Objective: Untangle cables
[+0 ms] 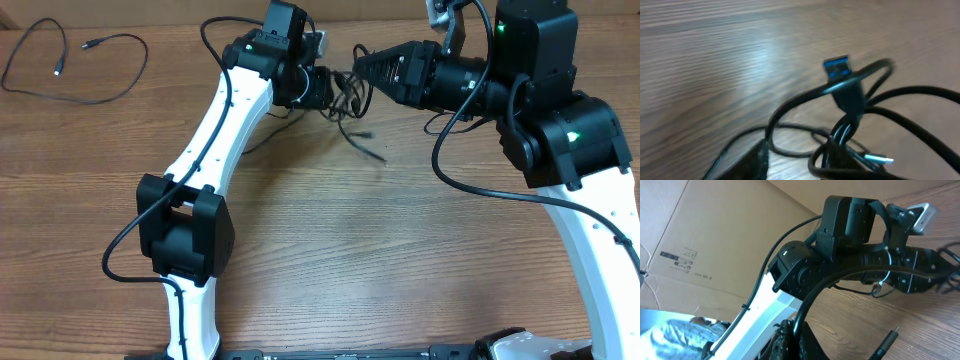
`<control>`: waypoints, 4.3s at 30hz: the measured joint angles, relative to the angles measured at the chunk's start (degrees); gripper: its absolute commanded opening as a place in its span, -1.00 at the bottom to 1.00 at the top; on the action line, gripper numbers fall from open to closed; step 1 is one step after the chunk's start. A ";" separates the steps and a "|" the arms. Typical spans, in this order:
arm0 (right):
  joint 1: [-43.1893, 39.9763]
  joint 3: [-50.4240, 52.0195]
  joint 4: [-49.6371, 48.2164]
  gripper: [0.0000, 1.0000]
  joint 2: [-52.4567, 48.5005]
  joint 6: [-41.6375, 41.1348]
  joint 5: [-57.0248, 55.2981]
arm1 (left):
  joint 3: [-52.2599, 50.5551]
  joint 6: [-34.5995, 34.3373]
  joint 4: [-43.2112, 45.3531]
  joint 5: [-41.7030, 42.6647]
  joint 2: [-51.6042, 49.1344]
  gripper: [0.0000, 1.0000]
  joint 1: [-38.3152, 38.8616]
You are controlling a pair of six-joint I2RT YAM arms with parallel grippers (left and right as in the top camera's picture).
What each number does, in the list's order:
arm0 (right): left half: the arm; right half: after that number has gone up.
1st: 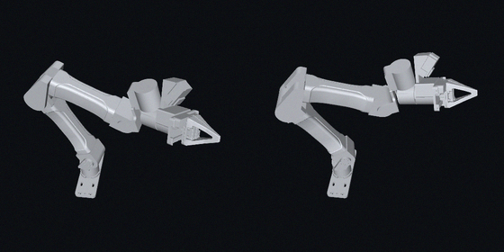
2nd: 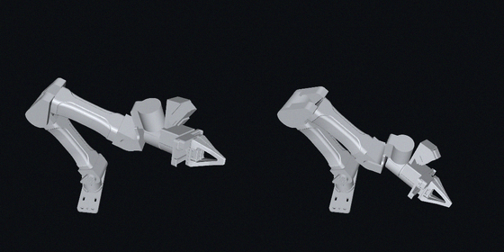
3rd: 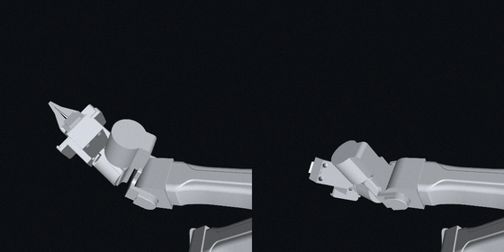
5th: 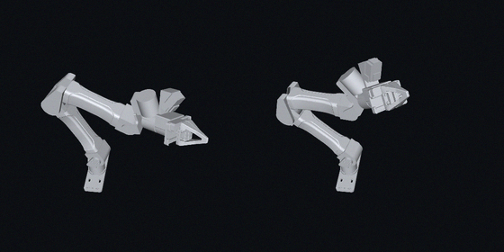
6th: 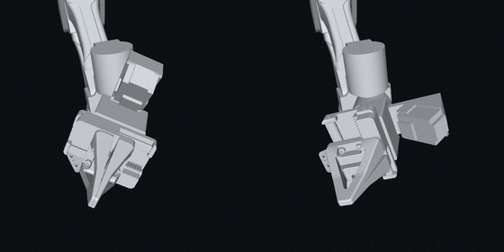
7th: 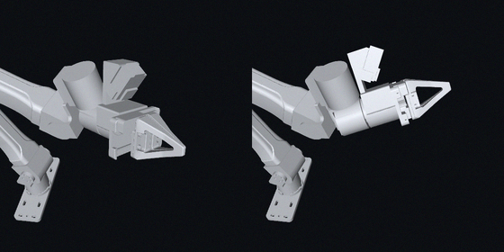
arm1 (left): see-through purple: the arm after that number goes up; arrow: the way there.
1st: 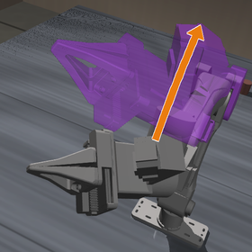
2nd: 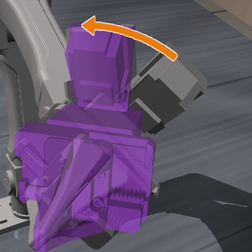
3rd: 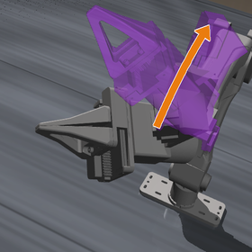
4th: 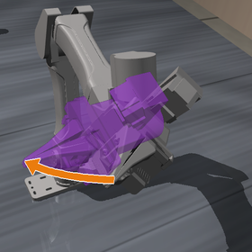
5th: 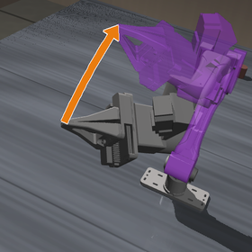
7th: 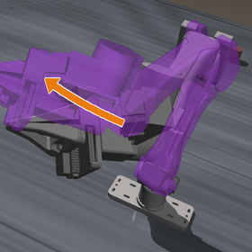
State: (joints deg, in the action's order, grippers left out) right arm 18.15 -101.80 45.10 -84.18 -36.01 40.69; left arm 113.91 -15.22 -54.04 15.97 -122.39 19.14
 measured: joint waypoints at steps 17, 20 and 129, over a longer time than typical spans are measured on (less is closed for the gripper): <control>-9.64 0.00 4.66 -0.93 0.26 1.36 -3.21 | 0.11 -5.75 -4.92 -14.53 0.09 -0.92 -3.32; -14.38 0.00 7.85 -0.93 0.42 1.97 -6.45 | 0.68 -4.81 -5.73 -13.66 0.83 -0.91 -5.25; 6.10 -0.17 -3.50 -0.15 -5.99 -4.55 -10.71 | 5.79 -39.74 -7.72 -12.07 26.58 -0.92 4.52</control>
State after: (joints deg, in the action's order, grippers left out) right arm 24.25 -101.97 41.60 -90.17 -40.56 29.98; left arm 119.70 -54.96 -61.76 3.90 -95.81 23.66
